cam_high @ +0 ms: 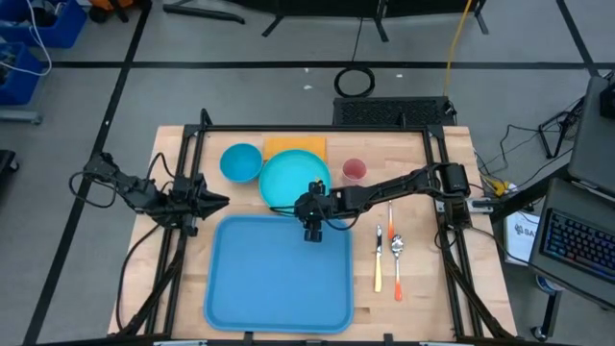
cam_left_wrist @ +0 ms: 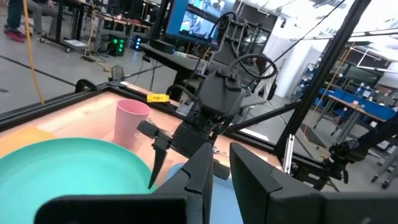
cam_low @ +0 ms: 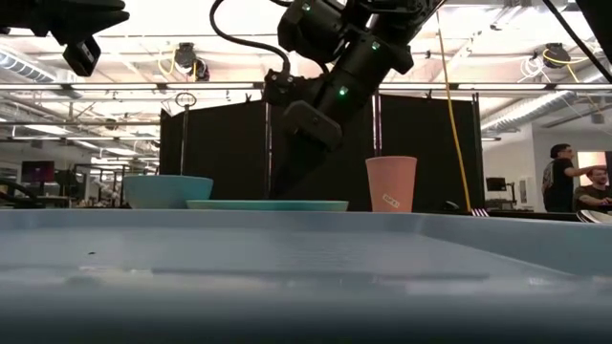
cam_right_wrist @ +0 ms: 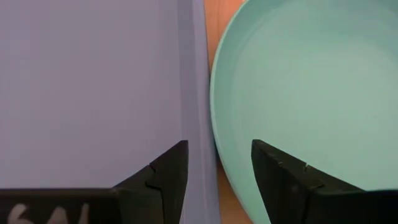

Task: Set up tray
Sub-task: Put the green plate on the blue tray

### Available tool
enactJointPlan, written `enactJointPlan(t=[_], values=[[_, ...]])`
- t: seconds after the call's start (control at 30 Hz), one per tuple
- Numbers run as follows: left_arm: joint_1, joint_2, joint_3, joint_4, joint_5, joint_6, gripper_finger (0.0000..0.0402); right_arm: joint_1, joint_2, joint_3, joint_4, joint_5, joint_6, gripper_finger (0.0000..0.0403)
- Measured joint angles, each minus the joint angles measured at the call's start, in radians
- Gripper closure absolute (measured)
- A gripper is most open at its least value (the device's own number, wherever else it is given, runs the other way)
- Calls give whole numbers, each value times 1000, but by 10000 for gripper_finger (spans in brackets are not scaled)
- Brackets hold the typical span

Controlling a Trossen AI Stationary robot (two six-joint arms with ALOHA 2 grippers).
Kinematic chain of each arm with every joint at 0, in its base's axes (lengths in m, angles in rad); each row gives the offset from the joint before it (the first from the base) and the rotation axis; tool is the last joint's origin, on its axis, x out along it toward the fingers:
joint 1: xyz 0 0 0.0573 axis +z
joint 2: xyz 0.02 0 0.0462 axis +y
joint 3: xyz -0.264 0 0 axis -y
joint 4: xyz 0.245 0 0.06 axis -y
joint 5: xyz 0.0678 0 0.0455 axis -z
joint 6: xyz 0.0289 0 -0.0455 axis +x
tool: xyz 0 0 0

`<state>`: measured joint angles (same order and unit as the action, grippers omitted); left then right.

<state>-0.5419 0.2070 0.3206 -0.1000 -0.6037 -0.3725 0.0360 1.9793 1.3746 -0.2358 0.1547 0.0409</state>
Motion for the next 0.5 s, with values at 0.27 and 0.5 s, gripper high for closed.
enactJointPlan(t=[0.27,0.5], values=[[0,27,0,-1,0,-9,344,-4,15,-1,2,1,3,238],[0,32,0,0,-1,-23,344,-4,15,-1,26,-1,7,238]])
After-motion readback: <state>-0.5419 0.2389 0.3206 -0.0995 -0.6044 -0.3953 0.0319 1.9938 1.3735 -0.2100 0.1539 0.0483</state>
